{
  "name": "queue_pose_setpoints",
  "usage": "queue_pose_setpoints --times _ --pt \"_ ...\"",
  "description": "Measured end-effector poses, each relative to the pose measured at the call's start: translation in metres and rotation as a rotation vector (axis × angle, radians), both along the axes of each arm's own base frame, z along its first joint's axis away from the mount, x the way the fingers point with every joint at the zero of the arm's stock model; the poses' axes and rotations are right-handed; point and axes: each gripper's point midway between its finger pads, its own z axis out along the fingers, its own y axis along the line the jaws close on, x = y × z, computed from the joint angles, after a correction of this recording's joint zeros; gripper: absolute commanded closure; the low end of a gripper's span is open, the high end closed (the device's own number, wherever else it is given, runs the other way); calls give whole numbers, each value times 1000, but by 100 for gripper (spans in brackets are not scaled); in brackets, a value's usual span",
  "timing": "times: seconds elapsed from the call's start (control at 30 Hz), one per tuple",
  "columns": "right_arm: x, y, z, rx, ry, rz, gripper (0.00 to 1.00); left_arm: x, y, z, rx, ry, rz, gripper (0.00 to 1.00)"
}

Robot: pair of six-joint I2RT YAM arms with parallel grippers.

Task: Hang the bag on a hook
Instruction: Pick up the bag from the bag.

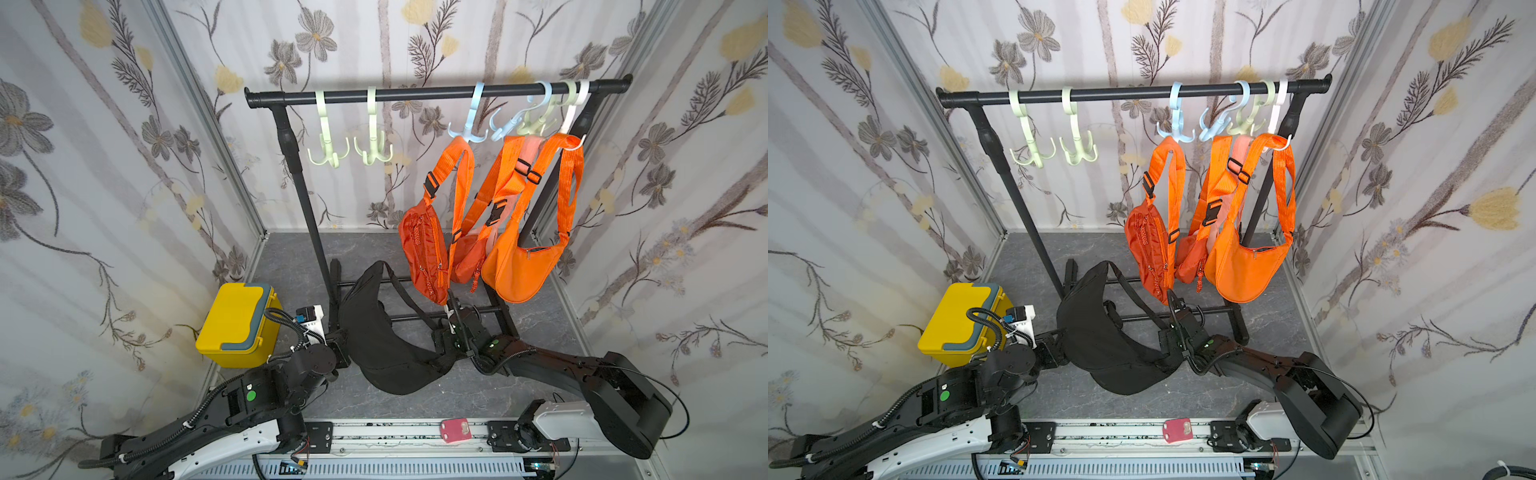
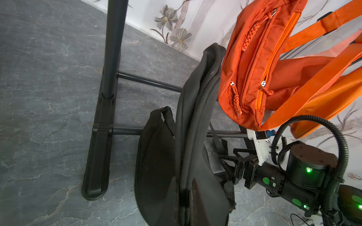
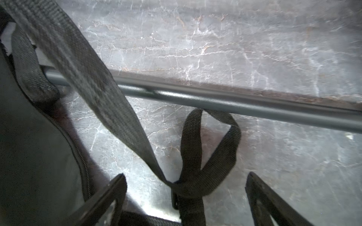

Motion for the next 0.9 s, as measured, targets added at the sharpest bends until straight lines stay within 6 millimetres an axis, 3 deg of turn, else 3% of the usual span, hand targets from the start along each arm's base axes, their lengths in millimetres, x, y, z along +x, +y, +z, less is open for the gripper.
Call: queue_pose_setpoints --times 0.2,0.33,0.47,0.57,0.73,0.77,0.9 --pt "8 7 -12 -39 20 23 8 -4 11 -16 20 35 23 100" --pt "7 7 -20 -71 30 38 9 -6 23 -13 2 29 52 100" --pt "6 16 -16 -98 0 78 11 -7 33 -11 -12 17 77 100" --pt "7 25 -12 -122 -23 120 19 -7 36 -10 -10 13 84 100" --pt "15 37 -12 -150 -39 165 54 -8 38 -12 -10 17 87 100" --pt "15 39 -13 -155 -37 174 56 -8 38 -13 -10 18 88 100" --pt "15 51 -14 -133 -27 214 51 -8 39 -15 -9 18 88 100"
